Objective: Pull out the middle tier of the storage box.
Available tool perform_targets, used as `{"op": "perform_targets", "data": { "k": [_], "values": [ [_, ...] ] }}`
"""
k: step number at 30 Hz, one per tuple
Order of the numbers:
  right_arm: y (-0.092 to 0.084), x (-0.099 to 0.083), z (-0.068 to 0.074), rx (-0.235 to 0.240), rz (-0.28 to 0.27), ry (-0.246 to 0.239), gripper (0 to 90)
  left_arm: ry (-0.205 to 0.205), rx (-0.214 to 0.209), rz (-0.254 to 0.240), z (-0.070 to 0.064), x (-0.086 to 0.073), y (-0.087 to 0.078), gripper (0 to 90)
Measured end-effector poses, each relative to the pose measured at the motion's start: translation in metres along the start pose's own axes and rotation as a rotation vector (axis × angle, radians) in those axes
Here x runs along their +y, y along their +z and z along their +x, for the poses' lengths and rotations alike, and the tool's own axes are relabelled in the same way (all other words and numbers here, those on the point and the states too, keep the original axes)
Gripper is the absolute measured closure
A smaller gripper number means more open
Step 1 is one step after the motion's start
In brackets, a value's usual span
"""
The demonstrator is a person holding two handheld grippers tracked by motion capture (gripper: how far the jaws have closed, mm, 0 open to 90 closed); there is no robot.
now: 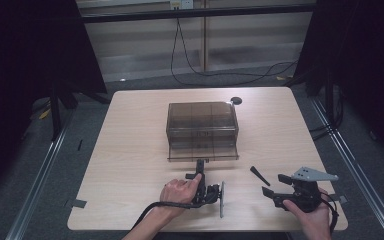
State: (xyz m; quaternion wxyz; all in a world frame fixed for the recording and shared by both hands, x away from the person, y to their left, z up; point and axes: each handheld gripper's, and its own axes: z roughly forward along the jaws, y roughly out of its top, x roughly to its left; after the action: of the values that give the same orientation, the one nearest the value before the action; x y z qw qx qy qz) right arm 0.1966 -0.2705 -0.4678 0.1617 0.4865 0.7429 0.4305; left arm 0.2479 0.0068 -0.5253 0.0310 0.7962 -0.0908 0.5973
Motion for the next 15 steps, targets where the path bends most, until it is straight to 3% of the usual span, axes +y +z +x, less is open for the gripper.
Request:
{"op": "perform_targets", "data": {
  "k": [5,6,7,9,10,13,14,15],
  "values": [
    [0.000,0.000,0.000,0.001,0.001,0.000,22.2,-0.038,0.004,-0.013,0.005,-0.001,-0.003,71.7],
    [0.001,0.000,0.000,-0.001,0.001,-0.001,22.3,-0.088,-0.039,-0.020,0.009,-0.002,-0.004,71.5],
    [0.001,0.000,0.000,-0.001,0.001,-0.001,22.3,-0.088,-0.039,-0.020,0.009,-0.002,-0.004,71.4],
    [0.001,0.001,0.000,0.000,-0.001,0.004,22.4,-0.129,-0.055,-0.034,0.013,-0.003,-0.006,71.7],
    [0.002,0.001,0.000,-0.002,0.001,0.007,22.4,-0.174,-0.084,-0.047,0.017,-0.006,-0.007,71.2],
    [0.003,0.001,0.000,-0.001,0.004,0.008,22.4,-0.190,-0.083,-0.028,0.019,-0.008,-0.006,70.7],
    [0.004,0.001,0.000,0.001,0.005,0.006,22.4,-0.259,-0.123,-0.036,0.021,-0.011,-0.006,68.1],
    [0.004,0.001,0.000,0.001,0.005,0.006,22.4,-0.259,-0.123,-0.036,0.021,-0.011,-0.006,67.7]
  ]
}}
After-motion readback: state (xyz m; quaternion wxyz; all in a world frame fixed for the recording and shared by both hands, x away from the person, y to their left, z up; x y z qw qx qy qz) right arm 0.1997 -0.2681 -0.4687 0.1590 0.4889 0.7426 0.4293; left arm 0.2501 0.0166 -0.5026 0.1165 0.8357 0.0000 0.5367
